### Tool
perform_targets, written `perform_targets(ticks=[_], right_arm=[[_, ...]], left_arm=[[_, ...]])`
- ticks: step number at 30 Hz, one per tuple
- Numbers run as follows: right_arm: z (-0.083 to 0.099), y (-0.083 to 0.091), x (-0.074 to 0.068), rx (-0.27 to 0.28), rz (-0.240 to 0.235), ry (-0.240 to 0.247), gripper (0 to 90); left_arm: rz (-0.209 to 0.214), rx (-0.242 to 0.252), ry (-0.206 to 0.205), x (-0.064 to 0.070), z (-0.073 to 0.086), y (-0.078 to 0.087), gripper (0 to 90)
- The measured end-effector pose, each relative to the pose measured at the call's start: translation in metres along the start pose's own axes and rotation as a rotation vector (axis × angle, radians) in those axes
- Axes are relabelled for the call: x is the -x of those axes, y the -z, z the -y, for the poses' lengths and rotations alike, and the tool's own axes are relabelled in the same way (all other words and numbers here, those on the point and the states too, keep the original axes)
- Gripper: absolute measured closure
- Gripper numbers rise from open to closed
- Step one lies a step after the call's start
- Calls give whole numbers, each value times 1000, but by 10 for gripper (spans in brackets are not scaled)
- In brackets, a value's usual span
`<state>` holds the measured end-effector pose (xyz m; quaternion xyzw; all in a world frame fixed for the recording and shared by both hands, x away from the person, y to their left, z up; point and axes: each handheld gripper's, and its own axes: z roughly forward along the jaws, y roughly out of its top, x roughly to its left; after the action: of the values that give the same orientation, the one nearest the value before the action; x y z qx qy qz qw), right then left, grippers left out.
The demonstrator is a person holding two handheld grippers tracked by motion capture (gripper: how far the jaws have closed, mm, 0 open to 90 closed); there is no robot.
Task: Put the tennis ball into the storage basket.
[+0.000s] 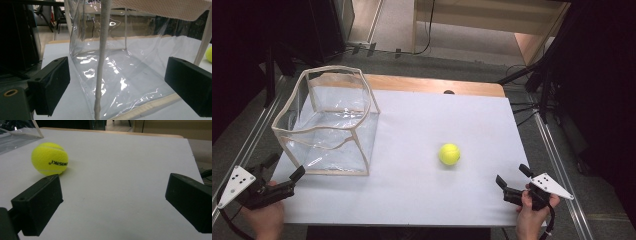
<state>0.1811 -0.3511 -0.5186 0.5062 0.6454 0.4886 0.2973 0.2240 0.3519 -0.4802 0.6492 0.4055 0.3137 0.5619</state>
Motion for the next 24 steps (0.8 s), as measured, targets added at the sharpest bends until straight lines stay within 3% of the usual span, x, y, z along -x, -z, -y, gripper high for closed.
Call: perform_targets(ticks=[9,24], right_arm=[[-3,1,-1,-6,18,3,0],[-26,0,-10,-47,-19,37,0]], left_arm=[[6,8,8,0,1,2,65],[8,7,4,0,1,2,65]])
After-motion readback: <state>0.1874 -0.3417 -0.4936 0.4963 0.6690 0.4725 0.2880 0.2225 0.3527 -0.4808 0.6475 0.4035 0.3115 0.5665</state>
